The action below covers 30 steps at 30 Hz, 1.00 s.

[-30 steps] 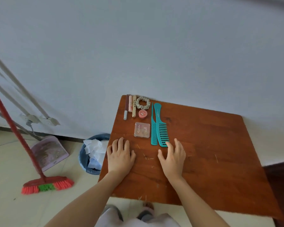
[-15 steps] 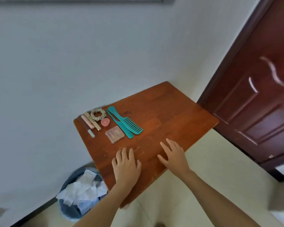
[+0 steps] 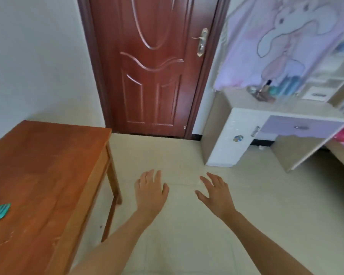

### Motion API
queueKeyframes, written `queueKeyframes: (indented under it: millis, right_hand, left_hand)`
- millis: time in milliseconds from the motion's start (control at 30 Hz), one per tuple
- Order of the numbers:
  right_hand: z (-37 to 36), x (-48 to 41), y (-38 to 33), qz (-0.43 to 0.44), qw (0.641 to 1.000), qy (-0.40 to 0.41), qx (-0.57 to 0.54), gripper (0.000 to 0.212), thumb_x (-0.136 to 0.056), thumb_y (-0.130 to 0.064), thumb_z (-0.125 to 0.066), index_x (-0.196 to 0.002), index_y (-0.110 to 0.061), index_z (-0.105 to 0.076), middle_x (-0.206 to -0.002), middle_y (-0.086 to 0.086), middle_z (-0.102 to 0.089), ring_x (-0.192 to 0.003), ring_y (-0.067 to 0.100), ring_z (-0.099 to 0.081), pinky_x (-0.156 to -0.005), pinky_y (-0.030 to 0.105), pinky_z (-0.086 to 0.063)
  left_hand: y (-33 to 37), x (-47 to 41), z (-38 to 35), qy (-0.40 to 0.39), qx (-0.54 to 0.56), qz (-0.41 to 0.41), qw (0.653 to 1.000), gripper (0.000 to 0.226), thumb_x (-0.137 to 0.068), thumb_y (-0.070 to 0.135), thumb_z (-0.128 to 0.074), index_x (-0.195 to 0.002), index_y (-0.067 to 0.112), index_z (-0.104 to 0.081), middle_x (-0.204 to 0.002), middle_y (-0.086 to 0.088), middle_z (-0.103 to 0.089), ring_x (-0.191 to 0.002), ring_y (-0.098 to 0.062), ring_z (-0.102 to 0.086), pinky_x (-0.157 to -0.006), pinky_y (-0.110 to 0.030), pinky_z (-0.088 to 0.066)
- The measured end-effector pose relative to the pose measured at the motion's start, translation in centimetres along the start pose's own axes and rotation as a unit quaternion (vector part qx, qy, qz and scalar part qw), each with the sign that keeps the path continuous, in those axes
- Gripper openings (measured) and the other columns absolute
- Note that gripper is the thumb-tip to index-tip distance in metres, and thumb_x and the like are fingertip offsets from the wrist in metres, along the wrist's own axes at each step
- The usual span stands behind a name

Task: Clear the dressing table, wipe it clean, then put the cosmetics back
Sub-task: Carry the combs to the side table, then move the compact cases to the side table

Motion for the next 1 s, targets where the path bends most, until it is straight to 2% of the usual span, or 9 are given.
queueKeyframes:
  millis: [33, 100, 133, 200, 333, 500, 700, 900, 1000]
  right_hand:
    - [1.0, 1.3, 2.5, -0.018, 1.0, 0.004, 0.015, 0.068, -0.093, -0.058, -0.011, -0.1, -0.016, -0.064, -0.101, 0.013, -0.068, -0.088, 0.031, -0.067, -0.062, 0.039, -0.055]
    - [2.7, 3.8, 7.3, -0.049, 0.998, 0.002, 0.041, 0.061, -0.09, -0.057, -0.023, -0.097, -0.016, -0.067, -0.1, 0.012, -0.069, -0.088, 0.031, -0.067, -0.062, 0.038, -0.055]
    - [3.7, 4.9, 9.5, -0.063, 0.997, -0.004, 0.048, 0.055, -0.085, -0.056, -0.031, -0.095, -0.016, -0.068, -0.1, 0.012, -0.069, -0.088, 0.031, -0.067, -0.062, 0.038, -0.055]
    - [5.3, 6.7, 13.6, -0.08, 0.995, -0.011, 0.057, 0.05, -0.076, -0.052, -0.039, -0.091, -0.015, -0.07, -0.098, 0.012, -0.069, -0.087, 0.031, -0.067, -0.062, 0.038, -0.055]
    - [8.7, 9.2, 20.7, -0.101, 0.992, -0.002, 0.078, 0.048, -0.074, -0.05, -0.041, -0.085, -0.014, -0.07, -0.097, 0.014, -0.068, -0.087, 0.031, -0.067, -0.062, 0.039, -0.054]
    - [12.5, 11.0, 27.2, -0.127, 0.988, 0.028, 0.08, 0.046, -0.074, -0.049, -0.043, -0.082, -0.012, -0.069, -0.097, 0.016, -0.067, -0.089, 0.033, -0.066, -0.062, 0.041, -0.054]
    - [16.3, 9.8, 32.2, -0.152, 0.983, 0.061, 0.081, 0.043, -0.074, -0.047, -0.047, -0.08, -0.01, -0.069, -0.096, 0.018, -0.067, -0.085, 0.036, -0.066, -0.064, 0.044, -0.053]
    - [17.7, 6.0, 35.7, -0.147, 0.984, 0.071, 0.066, 0.03, -0.067, -0.032, -0.073, -0.082, -0.006, -0.069, -0.102, 0.023, -0.065, -0.093, 0.041, -0.063, -0.066, 0.05, -0.052]
    - [18.6, 3.3, 37.6, -0.139, 0.983, 0.105, 0.049, 0.032, -0.062, -0.023, -0.083, -0.084, -0.004, -0.069, -0.102, 0.025, -0.064, -0.095, 0.043, -0.061, -0.067, 0.052, -0.05]
  left_hand:
    - [2.9, -0.1, -0.5, 0.007, -0.003, -0.031, 0.999, 0.041, -0.066, 0.027, -0.076, -0.101, 0.007, -0.069, -0.098, -0.012, -0.069, -0.091, -0.032, -0.066, -0.073, -0.044, -0.053]
    - [8.0, 0.1, -1.2, 0.011, -0.006, -0.072, 0.997, 0.035, -0.07, 0.032, -0.063, -0.096, 0.009, -0.07, -0.094, -0.009, -0.07, -0.086, -0.029, -0.067, -0.069, -0.041, -0.054]
    - [10.2, 0.2, -1.3, 0.007, -0.008, -0.079, 0.997, 0.038, -0.071, 0.034, -0.053, -0.095, 0.011, -0.07, -0.093, -0.007, -0.07, -0.085, -0.028, -0.067, -0.067, -0.04, -0.054]
    - [14.5, 0.5, -1.9, 0.003, 0.004, -0.088, 0.996, 0.039, -0.068, 0.034, -0.052, -0.094, 0.011, -0.07, -0.091, -0.007, -0.07, -0.084, -0.028, -0.067, -0.066, -0.04, -0.054]
    - [22.2, 1.1, -3.2, 0.004, 0.016, -0.118, 0.993, 0.041, -0.073, 0.035, -0.044, -0.094, 0.009, -0.069, -0.092, -0.008, -0.07, -0.085, -0.03, -0.066, -0.067, -0.04, -0.053]
    - [30.6, 0.9, -3.3, 0.049, 0.05, -0.158, 0.985, 0.04, -0.074, 0.035, -0.036, -0.09, 0.011, -0.064, -0.088, -0.005, -0.068, -0.081, -0.028, -0.064, -0.064, -0.036, -0.051]
    - [37.1, -2.2, -1.6, 0.087, 0.082, -0.178, 0.977, 0.046, -0.076, 0.036, -0.036, -0.095, 0.008, -0.067, -0.092, -0.008, -0.068, -0.086, -0.03, -0.064, -0.069, -0.04, -0.05]
    - [40.4, -6.4, -0.6, 0.105, 0.092, -0.196, 0.971, 0.048, -0.078, 0.037, -0.034, -0.098, 0.006, -0.066, -0.097, -0.012, -0.067, -0.091, -0.035, -0.061, -0.072, -0.044, -0.047]
    - [41.6, -9.5, -0.1, 0.123, 0.102, -0.199, 0.967, 0.048, -0.079, 0.037, -0.034, -0.099, 0.005, -0.065, -0.098, -0.013, -0.066, -0.093, -0.036, -0.059, -0.074, -0.045, -0.045]
Point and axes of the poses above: each hand's wrist, its own x-axis away from the middle knuckle, its own z-axis out of the back of the hand, y = z × x, the point moved 6 cm from there along -x, towards the middle knuckle
